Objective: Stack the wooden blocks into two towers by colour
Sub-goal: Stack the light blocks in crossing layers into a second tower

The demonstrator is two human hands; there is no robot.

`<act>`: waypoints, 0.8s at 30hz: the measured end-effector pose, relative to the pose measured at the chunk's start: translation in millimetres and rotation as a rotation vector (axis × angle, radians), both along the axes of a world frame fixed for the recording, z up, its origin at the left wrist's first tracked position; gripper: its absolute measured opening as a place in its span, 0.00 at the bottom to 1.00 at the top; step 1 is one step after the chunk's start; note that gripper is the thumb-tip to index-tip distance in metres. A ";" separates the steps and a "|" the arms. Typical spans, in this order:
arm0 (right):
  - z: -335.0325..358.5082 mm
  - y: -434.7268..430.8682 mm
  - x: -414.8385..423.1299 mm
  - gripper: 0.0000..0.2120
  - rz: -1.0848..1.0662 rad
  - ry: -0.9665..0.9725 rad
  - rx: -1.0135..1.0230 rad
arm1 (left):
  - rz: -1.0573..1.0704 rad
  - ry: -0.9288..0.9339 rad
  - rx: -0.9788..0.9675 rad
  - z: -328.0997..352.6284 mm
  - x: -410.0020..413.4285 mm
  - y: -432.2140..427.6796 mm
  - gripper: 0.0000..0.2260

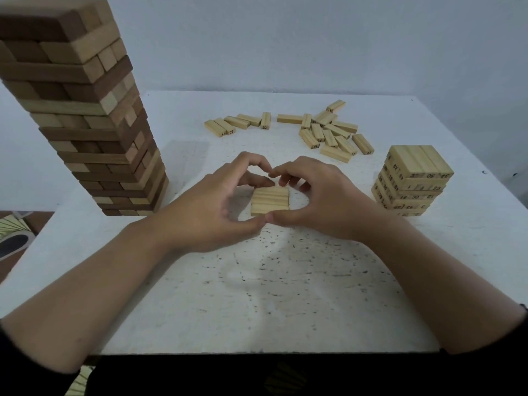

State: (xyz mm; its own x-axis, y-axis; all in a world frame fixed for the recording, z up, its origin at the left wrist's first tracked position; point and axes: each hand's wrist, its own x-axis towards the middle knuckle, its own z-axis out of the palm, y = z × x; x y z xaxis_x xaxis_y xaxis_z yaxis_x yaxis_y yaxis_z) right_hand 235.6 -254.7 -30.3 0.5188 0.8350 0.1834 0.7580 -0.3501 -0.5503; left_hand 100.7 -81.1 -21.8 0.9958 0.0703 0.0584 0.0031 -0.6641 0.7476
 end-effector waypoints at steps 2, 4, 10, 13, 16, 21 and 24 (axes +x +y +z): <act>-0.4 0.1 -0.5 0.30 -0.012 0.003 0.001 | -0.024 0.024 -0.011 2.1 1.3 2.7 0.27; -0.4 0.1 -1.1 0.31 -0.018 0.003 -0.006 | -0.031 0.023 0.010 1.2 2.0 5.0 0.27; 4.9 -4.1 -1.0 0.41 -0.015 0.005 -0.135 | 0.031 -0.014 0.195 -6.1 -2.2 10.8 0.33; 12.0 -11.3 -4.3 0.41 -0.031 0.037 -0.222 | 0.035 0.044 0.324 -8.9 -3.6 14.6 0.39; 13.9 -18.9 -12.2 0.38 -0.019 -0.048 -0.344 | 0.005 0.130 0.562 -12.7 -2.6 12.3 0.42; 4.2 -20.9 -25.4 0.35 0.030 -0.170 -0.573 | 0.016 0.168 0.766 -22.4 -3.7 0.2 0.41; -3.9 -16.8 -28.0 0.32 -0.005 -0.247 -0.575 | 0.035 0.145 0.792 -24.3 -3.0 -5.4 0.40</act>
State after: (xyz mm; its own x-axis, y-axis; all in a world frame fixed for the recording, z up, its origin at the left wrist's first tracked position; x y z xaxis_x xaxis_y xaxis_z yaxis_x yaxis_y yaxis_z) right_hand 207.7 -271.5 -34.2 0.5222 0.8338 -0.1792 0.8367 -0.5415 -0.0818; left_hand 97.8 -86.5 -46.0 0.9953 0.0939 -0.0254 0.0949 -0.9944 0.0454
